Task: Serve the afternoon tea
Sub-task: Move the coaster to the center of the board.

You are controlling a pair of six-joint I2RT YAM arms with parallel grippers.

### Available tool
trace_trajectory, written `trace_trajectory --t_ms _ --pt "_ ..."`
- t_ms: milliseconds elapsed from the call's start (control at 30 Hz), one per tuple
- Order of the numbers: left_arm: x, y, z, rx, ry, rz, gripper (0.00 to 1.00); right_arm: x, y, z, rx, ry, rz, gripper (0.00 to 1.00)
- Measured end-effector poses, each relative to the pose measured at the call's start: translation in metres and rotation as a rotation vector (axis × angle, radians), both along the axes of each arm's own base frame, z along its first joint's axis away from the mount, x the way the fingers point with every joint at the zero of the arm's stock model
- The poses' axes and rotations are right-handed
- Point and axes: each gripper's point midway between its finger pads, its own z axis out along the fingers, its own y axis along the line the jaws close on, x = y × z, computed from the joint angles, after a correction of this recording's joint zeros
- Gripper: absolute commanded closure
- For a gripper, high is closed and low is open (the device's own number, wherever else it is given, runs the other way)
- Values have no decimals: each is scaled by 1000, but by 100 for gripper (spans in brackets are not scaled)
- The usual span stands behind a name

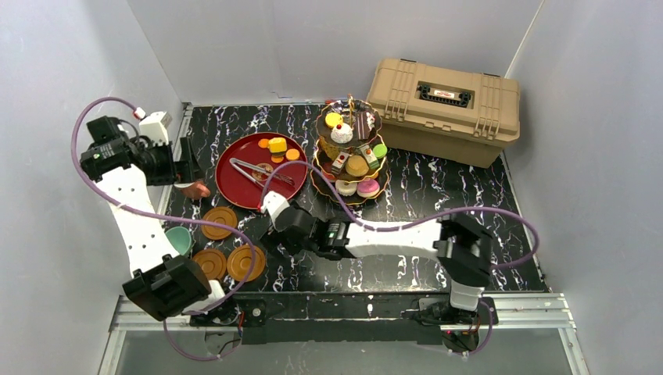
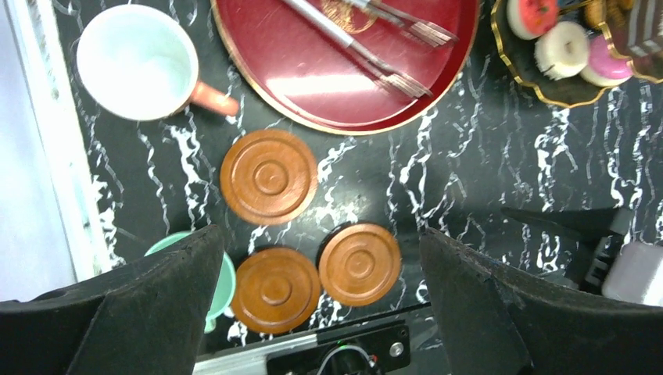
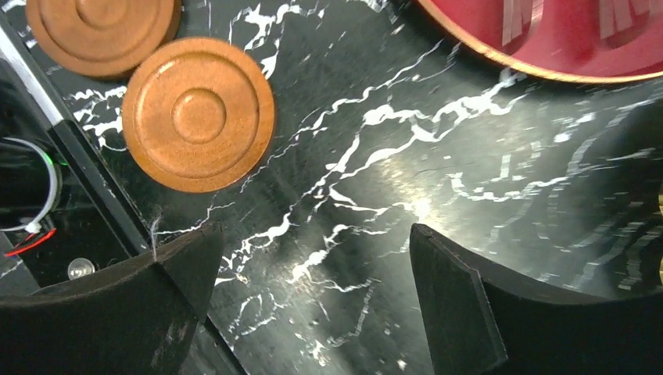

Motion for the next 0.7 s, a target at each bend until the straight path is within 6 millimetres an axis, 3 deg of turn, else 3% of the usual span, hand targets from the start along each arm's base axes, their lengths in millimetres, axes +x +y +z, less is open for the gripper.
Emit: trace_trajectory --t_ms 67,300,467,700 --pt "-8 12 -9 11 26 5 5 -6 8 -29 -21 40 13 6" --pt "-31 25 -45 50 113 -61 5 -19 43 -80 -26 74 55 7" --pt "-42 25 -62 71 162 -103 5 -26 57 -97 -26 65 72 9" --pt "-47 23 -55 104 134 -120 5 -19 68 -106 -17 22 48 12"
